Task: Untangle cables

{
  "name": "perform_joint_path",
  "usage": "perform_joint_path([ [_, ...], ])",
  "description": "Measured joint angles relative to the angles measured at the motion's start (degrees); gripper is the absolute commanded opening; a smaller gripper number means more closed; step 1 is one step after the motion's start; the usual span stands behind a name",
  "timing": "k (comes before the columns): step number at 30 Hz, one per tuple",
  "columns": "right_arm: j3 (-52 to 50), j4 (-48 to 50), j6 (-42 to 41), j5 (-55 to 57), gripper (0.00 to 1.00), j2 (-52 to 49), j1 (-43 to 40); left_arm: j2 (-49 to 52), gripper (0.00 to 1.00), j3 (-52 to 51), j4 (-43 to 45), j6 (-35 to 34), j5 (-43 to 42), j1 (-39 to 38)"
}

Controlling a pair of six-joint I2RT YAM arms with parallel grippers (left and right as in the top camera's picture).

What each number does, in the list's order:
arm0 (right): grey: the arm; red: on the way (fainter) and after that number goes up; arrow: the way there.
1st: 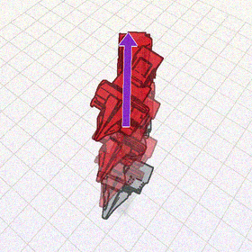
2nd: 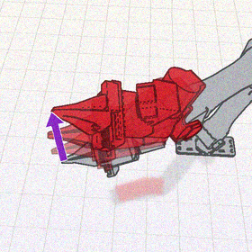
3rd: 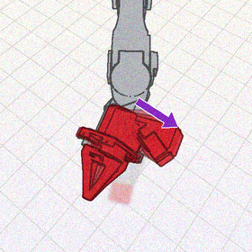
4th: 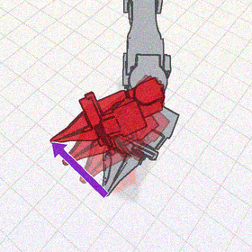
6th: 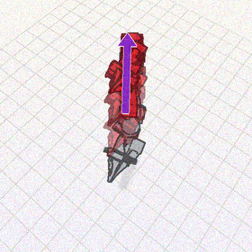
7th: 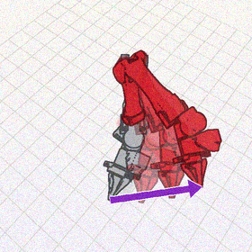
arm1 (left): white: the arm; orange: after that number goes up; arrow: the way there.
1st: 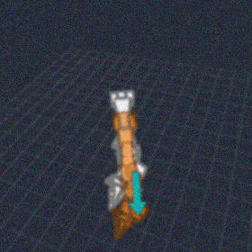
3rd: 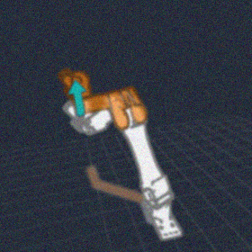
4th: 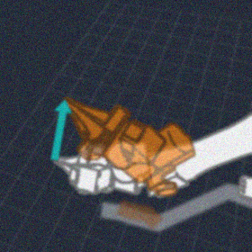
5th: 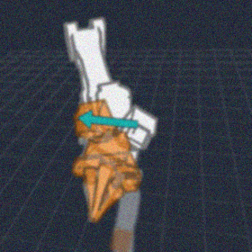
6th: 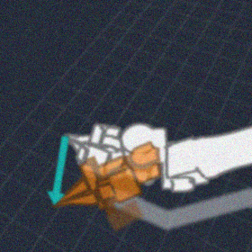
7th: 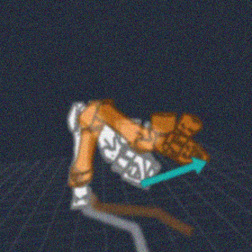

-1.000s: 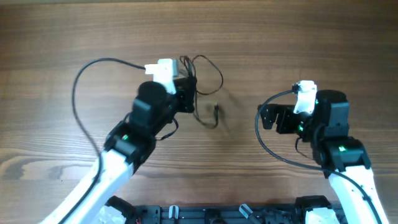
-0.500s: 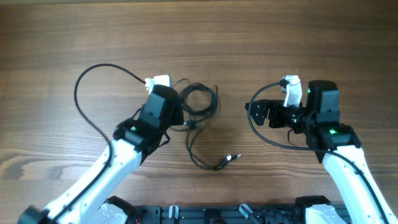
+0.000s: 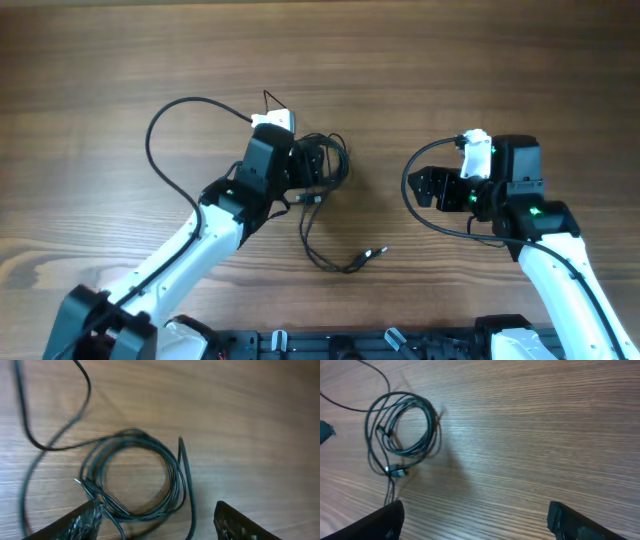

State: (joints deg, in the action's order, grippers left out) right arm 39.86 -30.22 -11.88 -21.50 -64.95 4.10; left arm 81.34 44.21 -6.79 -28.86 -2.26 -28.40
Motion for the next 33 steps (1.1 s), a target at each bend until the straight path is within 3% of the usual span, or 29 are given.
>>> perform_joint_path([
  [5,0.0,0.0,0.2,1.2,0.94,0.0,0.0,7.3,0.69,0.0,0.5,0.0,-4.8,0.0],
  [9,0.0,1.3,-0.2,0.9,0.94,0.0,0.0,8.0,0.59,0.0,6.3,0.0,-11.2,-0.1],
  [14,0.0,3.3,-1.6,-0.6,0.95,0.0,0.0,9.3,0.57,0.0,7.1,-0.2,-13.5,-0.1],
  [15,0.0,3.3,-1.6,-0.6,0.94,0.0,0.0,10.2,0.52,0.0,7.1,-0.2,-13.6,-0.1],
  [16,0.0,3.3,-1.6,-0.7,0.94,0.0,0.0,11.0,0.38,0.0,7.5,-0.2,-13.5,-0.1],
  [17,0.0,3.3,-1.7,-0.8,0.95,0.0,0.0,11.6,0.15,0.0,7.7,-0.4,-13.6,-0.1],
  [18,0.0,3.3,-1.8,-0.8,0.94,0.0,0.0,12.7,0.04,0.0,7.9,-0.4,-13.5,-0.1],
  [22,0.0,4.5,-2.7,-1.3,0.89,-0.4,0.0,12.9,0.04,0.1,2.4,-0.4,-4.5,0.3],
  [27,0.0,9.7,-2.8,-1.2,0.84,-6.8,6.8,4.6,0.04,0.0,-11.2,-4.6,4.9,9.4],
  [33,0.3,27.3,-4.2,3.8,0.81,-16.6,22.4,-7.0,0.04,0.0,-12.5,-1.6,-16.9,10.5],
])
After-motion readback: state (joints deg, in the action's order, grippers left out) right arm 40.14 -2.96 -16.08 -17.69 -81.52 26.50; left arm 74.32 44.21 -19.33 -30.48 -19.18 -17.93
